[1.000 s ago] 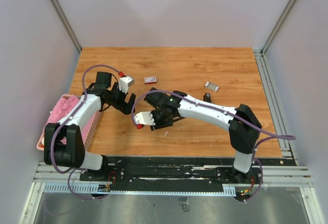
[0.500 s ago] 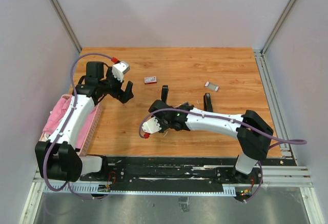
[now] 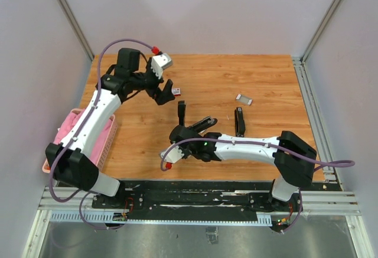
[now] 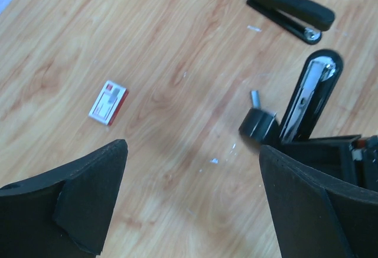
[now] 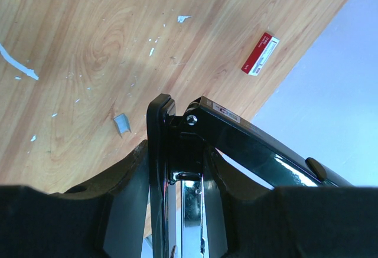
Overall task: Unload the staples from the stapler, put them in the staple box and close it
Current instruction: Unload the staple at the center of the board.
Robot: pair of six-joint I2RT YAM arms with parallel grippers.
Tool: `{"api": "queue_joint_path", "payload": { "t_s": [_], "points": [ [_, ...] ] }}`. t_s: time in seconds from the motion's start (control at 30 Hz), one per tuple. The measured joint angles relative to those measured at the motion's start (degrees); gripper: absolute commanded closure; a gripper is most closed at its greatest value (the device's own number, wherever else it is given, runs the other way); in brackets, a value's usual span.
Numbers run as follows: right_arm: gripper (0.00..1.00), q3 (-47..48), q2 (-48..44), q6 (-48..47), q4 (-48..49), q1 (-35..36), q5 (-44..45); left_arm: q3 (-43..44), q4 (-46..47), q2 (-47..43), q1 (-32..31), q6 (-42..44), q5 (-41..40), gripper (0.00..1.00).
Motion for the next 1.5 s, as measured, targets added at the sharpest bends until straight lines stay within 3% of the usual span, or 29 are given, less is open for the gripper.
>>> {"api": "queue_joint_path", "payload": {
  "t_s": [0.17,0.4,0.57,0.67,0.83,1.1,1.5],
  "points": [
    [0.83,-0.4,0.0,-0.8,1.6,0.3,0.9,6.1,-1.7,5.4,-4.3,-0.7,0.6,0.02],
    [0.83,-1.3,0.3,-1.5,2.5,0.7,1.5,7.4,-4.1,11.3,-11.6,-0.8,-3.5,0.0],
    [0.83,-1.7,0.4,-1.9,3.1,0.7,2.3,7.4,-5.9,13.0,-13.1,-0.4,-3.7,0.17],
    [0.83,-1.7,0.4,-1.9,4.0,0.7,3.3,7.3,-7.2,13.0,-13.0,0.8,-3.8,0.32],
    [0.83,-1.7,0.4,-1.9,5.2,0.6,4.6,4.7,-7.8,12.6,-13.0,1.9,-5.3,0.43],
    [0.83,-1.8,0.4,-2.4,6.7,0.2,5.0,-3.5,-3.7,6.6,-11.0,0.1,-8.2,0.45],
    [0.84,-1.8,0.4,-2.4,11.1,-1.7,3.6,-9.7,2.3,1.9,-4.2,-3.7,-2.3,0.43]
  ]
}}
